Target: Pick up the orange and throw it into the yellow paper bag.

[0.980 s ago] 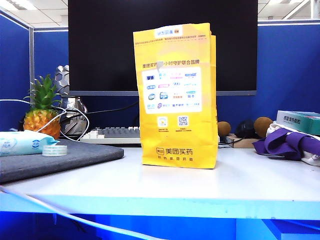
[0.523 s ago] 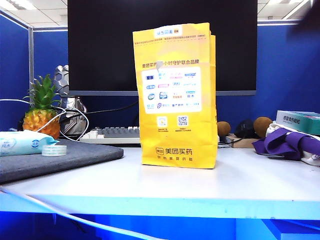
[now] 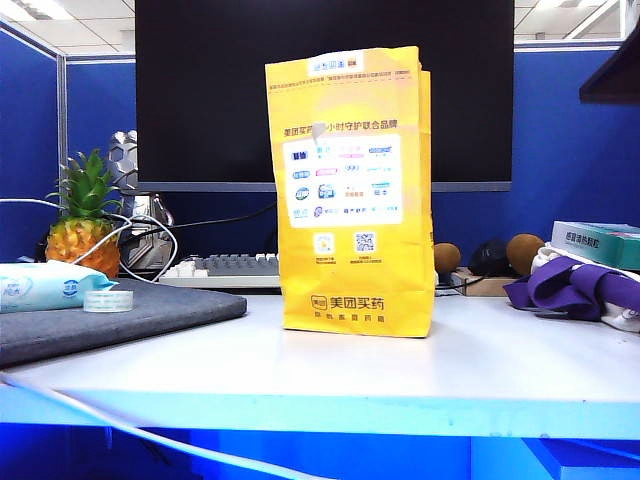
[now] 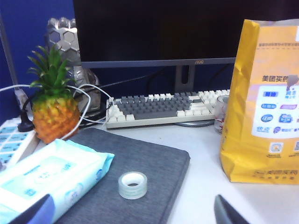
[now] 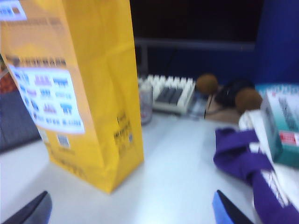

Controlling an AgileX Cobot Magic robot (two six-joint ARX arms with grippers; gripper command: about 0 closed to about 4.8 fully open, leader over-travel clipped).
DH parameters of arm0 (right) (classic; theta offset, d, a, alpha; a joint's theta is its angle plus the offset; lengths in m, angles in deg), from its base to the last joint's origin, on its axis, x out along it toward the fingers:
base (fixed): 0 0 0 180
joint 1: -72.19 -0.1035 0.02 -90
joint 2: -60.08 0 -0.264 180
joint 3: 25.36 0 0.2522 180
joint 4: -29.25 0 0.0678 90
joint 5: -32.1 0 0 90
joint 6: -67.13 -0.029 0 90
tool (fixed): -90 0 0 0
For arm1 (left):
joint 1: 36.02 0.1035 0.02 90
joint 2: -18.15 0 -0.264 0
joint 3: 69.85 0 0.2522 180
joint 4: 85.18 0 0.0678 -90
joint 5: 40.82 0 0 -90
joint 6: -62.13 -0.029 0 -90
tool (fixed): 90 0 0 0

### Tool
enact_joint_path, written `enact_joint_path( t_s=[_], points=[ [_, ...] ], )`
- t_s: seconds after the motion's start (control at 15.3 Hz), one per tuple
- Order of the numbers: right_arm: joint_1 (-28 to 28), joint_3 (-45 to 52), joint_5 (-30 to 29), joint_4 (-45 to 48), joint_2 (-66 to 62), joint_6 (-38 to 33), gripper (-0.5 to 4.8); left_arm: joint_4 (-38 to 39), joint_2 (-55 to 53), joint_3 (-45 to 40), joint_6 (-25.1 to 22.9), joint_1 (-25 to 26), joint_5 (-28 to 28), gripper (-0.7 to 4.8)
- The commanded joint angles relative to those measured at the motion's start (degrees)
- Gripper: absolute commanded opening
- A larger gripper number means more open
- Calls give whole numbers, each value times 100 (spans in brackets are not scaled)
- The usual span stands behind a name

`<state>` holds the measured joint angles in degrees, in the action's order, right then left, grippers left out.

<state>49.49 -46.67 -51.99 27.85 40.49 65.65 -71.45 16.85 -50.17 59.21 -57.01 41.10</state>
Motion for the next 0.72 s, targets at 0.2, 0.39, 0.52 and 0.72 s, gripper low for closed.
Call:
enact_joint_path(
  t_s=[0.2,0.39,0.52,0.72],
  points=[
    [-7,-17,0,-374,11,-24,479,31,-2,13,35,11,37,479],
    [-46,15,9,-396,138,-24,479,39,-2,13,35,9,35,479],
    [-15,55,44,-741,826,-24,479,61,7,13,35,7,22,479],
    [-15,55,35,-787,1257,-24,479,81,9,13,35,-2,59,479]
  ],
)
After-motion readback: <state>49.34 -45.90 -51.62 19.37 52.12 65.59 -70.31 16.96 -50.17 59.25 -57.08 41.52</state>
